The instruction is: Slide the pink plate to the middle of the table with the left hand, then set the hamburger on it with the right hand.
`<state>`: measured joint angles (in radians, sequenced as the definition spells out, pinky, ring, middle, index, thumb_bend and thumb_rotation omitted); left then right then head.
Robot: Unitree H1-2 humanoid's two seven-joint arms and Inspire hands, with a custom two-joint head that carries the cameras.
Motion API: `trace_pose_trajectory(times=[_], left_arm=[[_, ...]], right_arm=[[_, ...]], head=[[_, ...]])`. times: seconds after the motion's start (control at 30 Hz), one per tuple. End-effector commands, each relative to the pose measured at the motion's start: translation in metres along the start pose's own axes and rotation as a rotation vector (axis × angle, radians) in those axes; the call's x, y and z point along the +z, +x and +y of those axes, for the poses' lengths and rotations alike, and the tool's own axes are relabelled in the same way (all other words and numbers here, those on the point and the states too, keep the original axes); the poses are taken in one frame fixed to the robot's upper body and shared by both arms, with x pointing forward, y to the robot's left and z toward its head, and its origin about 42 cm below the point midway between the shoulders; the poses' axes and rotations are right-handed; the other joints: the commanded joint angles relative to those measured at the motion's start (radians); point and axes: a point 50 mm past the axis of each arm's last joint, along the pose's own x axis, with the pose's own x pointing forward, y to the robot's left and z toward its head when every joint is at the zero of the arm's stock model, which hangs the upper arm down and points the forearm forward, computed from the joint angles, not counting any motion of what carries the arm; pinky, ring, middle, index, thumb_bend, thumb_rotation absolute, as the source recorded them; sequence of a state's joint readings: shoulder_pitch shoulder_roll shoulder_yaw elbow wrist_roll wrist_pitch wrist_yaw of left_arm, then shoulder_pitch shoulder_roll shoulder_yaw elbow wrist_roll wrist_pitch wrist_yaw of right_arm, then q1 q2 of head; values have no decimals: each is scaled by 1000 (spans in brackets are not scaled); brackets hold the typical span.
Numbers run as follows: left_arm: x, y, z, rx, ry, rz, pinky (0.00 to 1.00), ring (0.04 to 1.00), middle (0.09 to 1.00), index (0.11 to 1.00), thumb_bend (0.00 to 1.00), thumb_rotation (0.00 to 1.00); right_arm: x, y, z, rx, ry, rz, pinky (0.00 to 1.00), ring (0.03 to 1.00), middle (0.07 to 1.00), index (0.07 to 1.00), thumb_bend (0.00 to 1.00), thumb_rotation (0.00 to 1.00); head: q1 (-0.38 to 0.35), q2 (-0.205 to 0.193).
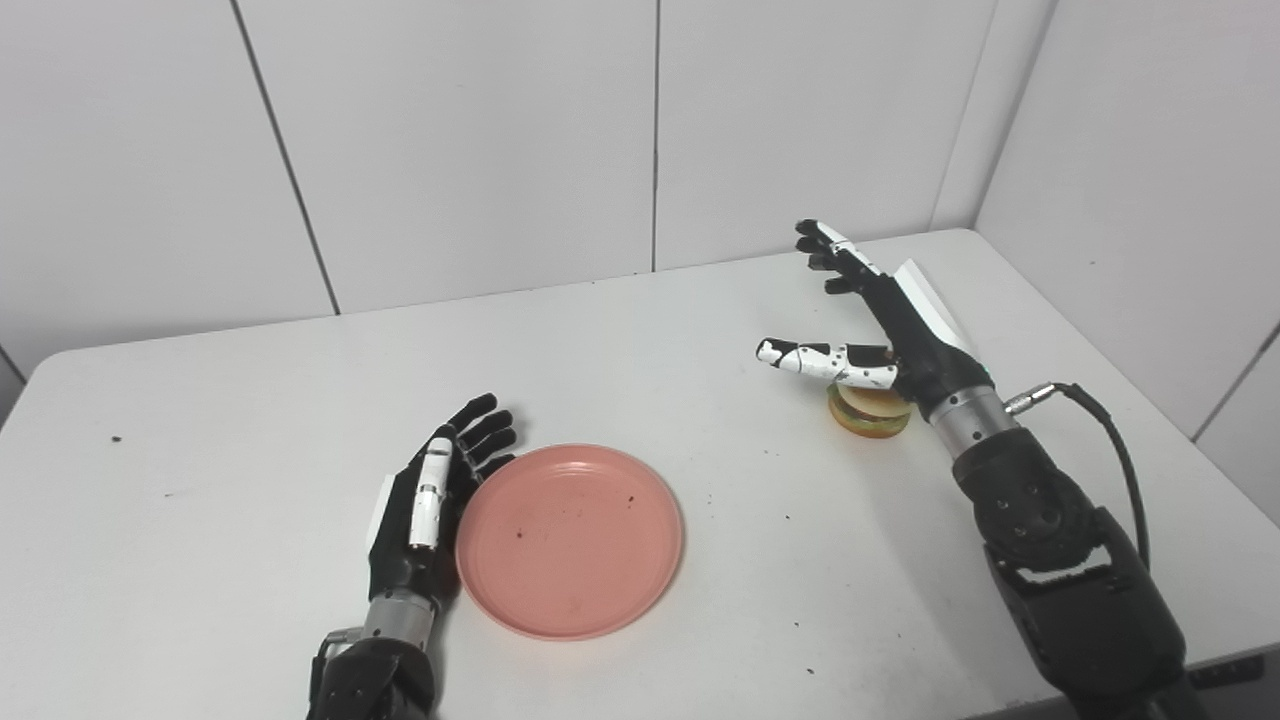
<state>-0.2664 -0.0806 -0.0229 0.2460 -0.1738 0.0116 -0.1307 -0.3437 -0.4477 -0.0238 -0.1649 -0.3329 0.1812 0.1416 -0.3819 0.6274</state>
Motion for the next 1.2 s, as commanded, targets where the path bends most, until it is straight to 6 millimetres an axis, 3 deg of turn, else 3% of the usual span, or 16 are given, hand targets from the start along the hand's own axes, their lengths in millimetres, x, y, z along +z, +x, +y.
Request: trace_pose_trajectory(times=[0.0,0.23,0.3,0.5,0.63,0.8,0.93,1.17], left_arm=[[-1,-1,6,4,-9,19,760,802,783,747,202,975],[1,-2,3,22,-13,35,753,793,773,740,203,963],[1,-3,3,23,-13,38,753,794,774,740,201,964],[1,-3,1,25,-15,47,762,805,785,748,208,963],[1,-4,1,16,-18,36,764,805,786,750,202,969],[1,-5,1,18,-24,49,785,818,797,757,217,965],[1,-6,2,2,-26,47,802,832,812,774,223,994],[0,-4,1,11,-29,48,788,822,804,770,225,970]], right_arm=[[17,12,-30,-61,-71,-38,766,845,869,895,711,486],[5,15,-56,-27,-268,71,756,852,874,885,751,447],[-1,14,-57,-3,-333,106,683,807,881,885,782,449],[-15,13,-52,49,-398,175,632,770,881,890,809,367],[-25,15,-48,87,-423,207,724,839,885,893,796,334],[-34,19,-44,142,-439,222,768,862,888,890,800,358],[-35,23,-36,173,-476,244,719,823,865,887,816,384],[-41,27,-24,223,-540,252,744,856,885,884,815,392]], head=[[0,-1],[-4,-1],[-4,-1],[3,0],[13,1],[12,4],[14,6],[14,7]])
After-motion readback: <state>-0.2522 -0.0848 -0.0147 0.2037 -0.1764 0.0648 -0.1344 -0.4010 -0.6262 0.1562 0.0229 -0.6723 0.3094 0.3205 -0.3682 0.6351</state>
